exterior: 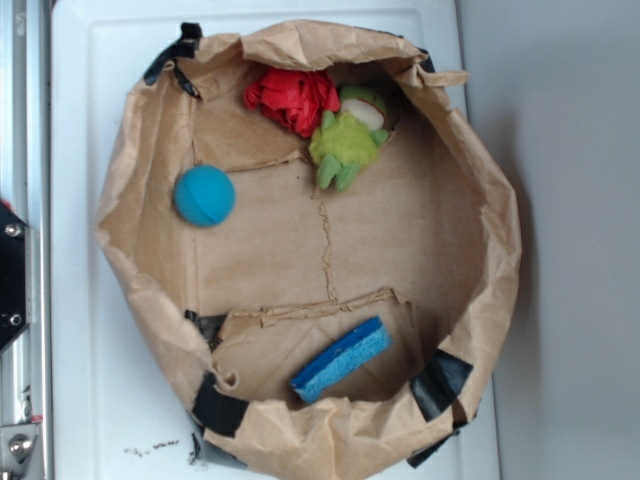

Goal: Grab the green animal.

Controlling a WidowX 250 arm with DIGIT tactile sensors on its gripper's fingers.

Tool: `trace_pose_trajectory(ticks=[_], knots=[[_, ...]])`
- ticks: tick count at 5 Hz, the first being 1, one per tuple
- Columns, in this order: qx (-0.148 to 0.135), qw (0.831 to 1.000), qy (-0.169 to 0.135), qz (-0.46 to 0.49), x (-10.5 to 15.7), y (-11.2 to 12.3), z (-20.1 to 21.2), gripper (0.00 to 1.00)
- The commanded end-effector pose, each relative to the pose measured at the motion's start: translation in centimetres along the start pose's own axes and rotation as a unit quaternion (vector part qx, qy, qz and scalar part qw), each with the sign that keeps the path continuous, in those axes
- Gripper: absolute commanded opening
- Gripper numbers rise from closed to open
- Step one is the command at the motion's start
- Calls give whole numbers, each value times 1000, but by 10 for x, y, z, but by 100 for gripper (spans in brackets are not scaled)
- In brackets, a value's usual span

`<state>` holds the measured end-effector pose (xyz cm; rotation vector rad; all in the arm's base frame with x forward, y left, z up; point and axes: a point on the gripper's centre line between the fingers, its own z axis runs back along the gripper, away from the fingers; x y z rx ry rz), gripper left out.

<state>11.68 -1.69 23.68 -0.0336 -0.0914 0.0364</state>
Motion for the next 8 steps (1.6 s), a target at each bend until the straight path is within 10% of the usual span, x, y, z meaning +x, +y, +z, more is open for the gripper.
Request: trace_pose_trajectory(ticks=[1, 3, 8], knots=[[0, 1000, 0, 0, 0, 0, 0, 100], [-48, 998, 25, 18, 99, 20, -20, 100], [-46, 999, 20, 9, 122, 34, -51, 100]])
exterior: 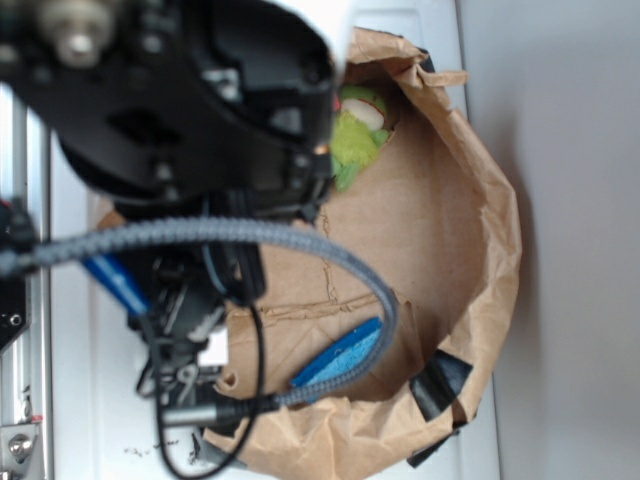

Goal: Grab the green animal.

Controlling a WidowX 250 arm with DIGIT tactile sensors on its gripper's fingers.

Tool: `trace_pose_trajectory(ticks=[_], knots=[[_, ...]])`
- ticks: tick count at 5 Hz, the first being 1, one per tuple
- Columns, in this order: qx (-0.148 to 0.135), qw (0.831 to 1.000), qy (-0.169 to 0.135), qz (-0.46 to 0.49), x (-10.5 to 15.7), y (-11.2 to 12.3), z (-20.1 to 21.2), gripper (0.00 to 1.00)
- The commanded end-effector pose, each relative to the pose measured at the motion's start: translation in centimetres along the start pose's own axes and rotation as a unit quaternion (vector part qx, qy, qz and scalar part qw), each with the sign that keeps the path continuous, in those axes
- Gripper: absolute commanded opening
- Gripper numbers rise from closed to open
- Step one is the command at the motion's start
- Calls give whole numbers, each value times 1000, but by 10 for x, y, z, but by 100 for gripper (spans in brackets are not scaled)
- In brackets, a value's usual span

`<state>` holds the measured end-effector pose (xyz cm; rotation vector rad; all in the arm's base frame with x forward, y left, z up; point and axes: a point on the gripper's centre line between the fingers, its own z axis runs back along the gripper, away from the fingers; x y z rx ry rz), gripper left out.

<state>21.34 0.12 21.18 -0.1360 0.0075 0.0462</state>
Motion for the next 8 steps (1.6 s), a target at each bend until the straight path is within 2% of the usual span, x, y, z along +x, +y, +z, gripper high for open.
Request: trace_pose_trajectory(ticks=[1, 2, 3, 4, 5, 8], knots=[[11, 998, -62, -12, 55, 32, -41, 100], [7, 996, -86, -24, 72, 36, -61, 100], [17, 995, -101, -20, 89, 43, -87, 100], [24, 995, -95, -20, 96, 41, -103, 100], [42, 995, -83, 20, 106, 44, -116, 100], [42, 995, -83, 20, 106, 44, -116, 100]])
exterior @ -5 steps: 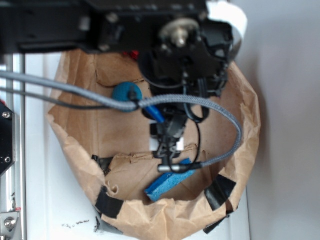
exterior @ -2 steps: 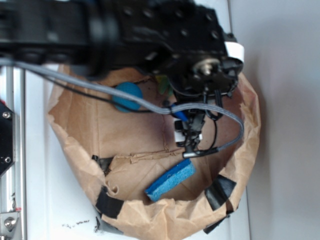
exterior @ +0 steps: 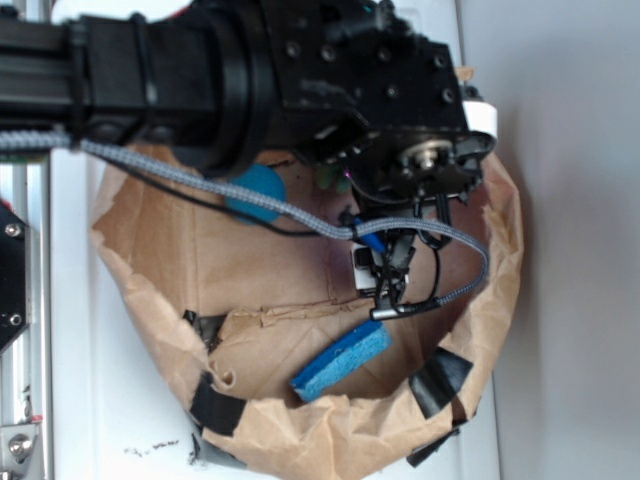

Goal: Grab the green animal.

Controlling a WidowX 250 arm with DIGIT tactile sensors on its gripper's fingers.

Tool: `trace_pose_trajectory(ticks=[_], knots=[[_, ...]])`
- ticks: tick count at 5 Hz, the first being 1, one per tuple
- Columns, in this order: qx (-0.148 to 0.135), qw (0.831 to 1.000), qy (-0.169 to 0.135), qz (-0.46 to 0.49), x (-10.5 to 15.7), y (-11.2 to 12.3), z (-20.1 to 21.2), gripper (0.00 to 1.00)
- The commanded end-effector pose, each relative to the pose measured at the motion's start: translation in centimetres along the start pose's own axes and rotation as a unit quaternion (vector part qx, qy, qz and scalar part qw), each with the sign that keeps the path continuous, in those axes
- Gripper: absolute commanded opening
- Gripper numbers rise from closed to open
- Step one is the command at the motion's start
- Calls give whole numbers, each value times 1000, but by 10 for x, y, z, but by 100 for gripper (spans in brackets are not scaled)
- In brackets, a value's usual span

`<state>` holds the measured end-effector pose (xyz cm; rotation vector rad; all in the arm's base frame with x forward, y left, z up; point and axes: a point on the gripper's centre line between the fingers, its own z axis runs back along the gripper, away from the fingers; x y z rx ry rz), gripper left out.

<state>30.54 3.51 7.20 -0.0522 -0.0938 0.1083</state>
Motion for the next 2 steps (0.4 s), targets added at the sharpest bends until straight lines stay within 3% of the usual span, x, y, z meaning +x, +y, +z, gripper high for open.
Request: trace_pose_trajectory(ticks=[1, 2], knots=[[28, 999, -39, 14, 13, 11, 0, 100], [61, 997, -43, 27, 8, 26, -6, 100]])
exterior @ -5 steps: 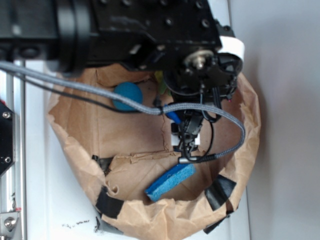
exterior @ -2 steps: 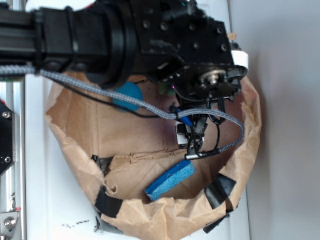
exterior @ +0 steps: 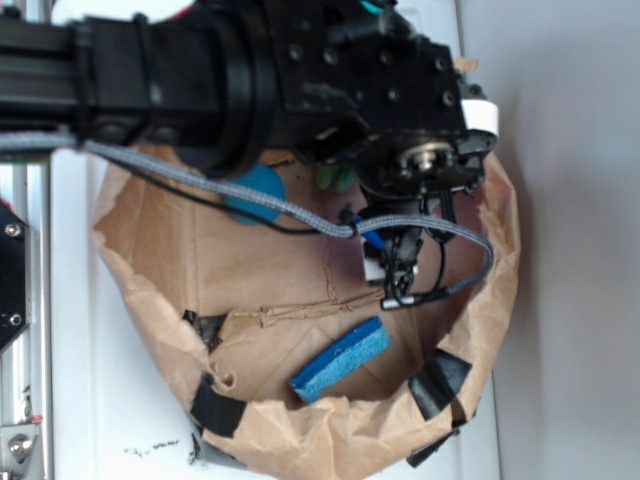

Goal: Grab the green animal.

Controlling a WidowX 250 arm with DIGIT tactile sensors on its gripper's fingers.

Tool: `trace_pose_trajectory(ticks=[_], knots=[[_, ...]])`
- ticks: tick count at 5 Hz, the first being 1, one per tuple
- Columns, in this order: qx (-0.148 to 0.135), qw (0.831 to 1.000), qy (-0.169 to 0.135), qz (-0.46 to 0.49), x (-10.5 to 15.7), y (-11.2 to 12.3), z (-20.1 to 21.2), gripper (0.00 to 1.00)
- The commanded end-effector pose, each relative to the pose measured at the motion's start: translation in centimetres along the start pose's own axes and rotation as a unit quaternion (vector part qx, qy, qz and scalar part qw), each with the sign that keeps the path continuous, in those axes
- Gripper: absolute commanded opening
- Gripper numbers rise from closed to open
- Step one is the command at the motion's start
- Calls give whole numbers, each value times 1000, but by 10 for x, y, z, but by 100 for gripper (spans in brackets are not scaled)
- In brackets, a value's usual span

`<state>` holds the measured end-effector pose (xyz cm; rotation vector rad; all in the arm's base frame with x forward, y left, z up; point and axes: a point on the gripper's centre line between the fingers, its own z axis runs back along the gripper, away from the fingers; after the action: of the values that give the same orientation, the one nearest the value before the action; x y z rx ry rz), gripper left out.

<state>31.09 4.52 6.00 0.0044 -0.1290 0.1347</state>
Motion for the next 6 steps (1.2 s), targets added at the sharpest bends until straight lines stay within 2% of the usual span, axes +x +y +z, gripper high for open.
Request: trace_pose_trajectory(ticks=[1, 2, 4, 5, 6], knots=[[48, 998, -24, 13, -4, 27, 10, 100], [63, 997, -36, 20, -1, 31, 3, 100], [92, 993, -58, 39, 25, 35, -38, 100], [91, 993, -68, 41, 28, 32, -41, 25], [83, 993, -67, 45, 31, 30, -37, 0]])
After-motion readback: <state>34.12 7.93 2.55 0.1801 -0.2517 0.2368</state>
